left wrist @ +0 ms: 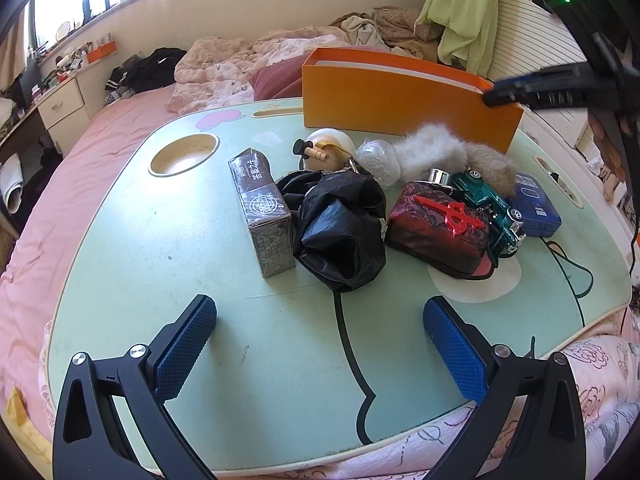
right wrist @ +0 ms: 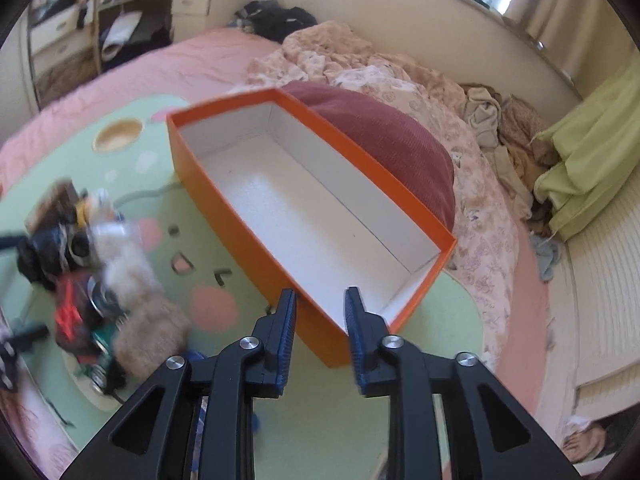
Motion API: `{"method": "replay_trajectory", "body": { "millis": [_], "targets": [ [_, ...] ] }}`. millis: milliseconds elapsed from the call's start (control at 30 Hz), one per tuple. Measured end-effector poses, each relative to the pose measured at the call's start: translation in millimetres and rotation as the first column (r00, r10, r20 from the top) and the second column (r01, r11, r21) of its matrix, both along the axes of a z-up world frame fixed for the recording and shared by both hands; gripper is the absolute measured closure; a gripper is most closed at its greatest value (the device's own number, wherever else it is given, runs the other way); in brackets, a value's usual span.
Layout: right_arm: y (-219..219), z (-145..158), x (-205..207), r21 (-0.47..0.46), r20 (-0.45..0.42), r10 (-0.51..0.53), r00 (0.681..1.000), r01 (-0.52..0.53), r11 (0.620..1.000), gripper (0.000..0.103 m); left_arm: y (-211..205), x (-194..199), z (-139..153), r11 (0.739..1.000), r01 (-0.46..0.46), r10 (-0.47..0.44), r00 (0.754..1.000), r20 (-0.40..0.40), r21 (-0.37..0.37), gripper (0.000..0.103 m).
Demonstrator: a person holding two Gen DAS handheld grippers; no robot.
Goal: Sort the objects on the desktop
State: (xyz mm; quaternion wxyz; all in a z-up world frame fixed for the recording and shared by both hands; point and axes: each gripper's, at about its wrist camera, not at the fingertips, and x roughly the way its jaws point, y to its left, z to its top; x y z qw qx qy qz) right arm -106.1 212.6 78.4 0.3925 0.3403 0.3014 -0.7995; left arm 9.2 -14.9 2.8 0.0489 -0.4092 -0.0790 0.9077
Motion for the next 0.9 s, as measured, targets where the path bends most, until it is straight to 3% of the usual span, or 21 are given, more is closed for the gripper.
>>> {"method": "replay_trajectory", "body": {
  "millis": [67,133,333,367,433,467,500,567,733,900],
  "targets": [
    [-7.0,15.9,2.9,-0.105,0.044,0.007,0.999,-0.003,0.994,0.029,0.0,0.0,0.0,1.0,-0.006,0.006,1.0,0.0,0.001,0.0],
    [-23.6,25.6,8.9,-0.131,0.066,0.045,0.997,-0.036,0.991,0.029,0.4,-0.1,0.4,1.0,-0.009,0.009,1.0,-0.001,0.002,0.0],
    [-101.5,5.2,31.9,0.053,-0.011,0.107,0.994,-0.106,0.993,0.03,0.4,-0.2,0.1,1.0,-0.023,0.023,1.0,-0.001,0.002,0.0],
    [-111.3,-0.6,33.8,0.071,-0.009,0.116,0.993,-0.115,0.991,0.034,0.5,-0.2,0.0,1.0,-0.024,0.024,1.0,-0.002,0.002,0.0],
    [-129.4,-11.9,36.8,0.116,-0.009,0.133,0.991,-0.131,0.985,0.057,0.6,-0.2,0.1,1.0,-0.03,0.03,1.0,-0.002,0.002,0.0],
    [-138.3,-19.1,40.5,0.151,-0.008,0.144,0.99,-0.141,0.978,0.079,0.6,-0.4,0.2,1.0,-0.03,0.03,1.0,-0.002,0.003,0.0],
    [-144.8,-23.2,47.2,0.175,-0.062,0.162,0.985,-0.149,0.973,0.085,0.7,-0.1,0.1,0.999,-0.033,0.033,0.999,-0.002,0.003,0.0],
    [-150.0,-24.9,63.1,0.184,-0.104,0.24,0.965,-0.219,0.958,0.087,0.9,-0.3,0.1,0.999,-0.034,0.034,0.999,-0.003,0.002,0.0],
    [-141.8,-22.9,97.8,0.177,-0.094,0.431,0.897,-0.411,0.894,0.092,0.9,-0.4,0.2,0.999,-0.043,0.043,0.999,-0.004,0.003,0.0],
    [-128.5,-22.1,102.7,0.218,-0.073,0.506,0.859,-0.482,0.849,0.092,0.9,-0.3,0.0,0.999,-0.048,0.048,0.999,-0.005,0.004,0.0]
  ]
}}
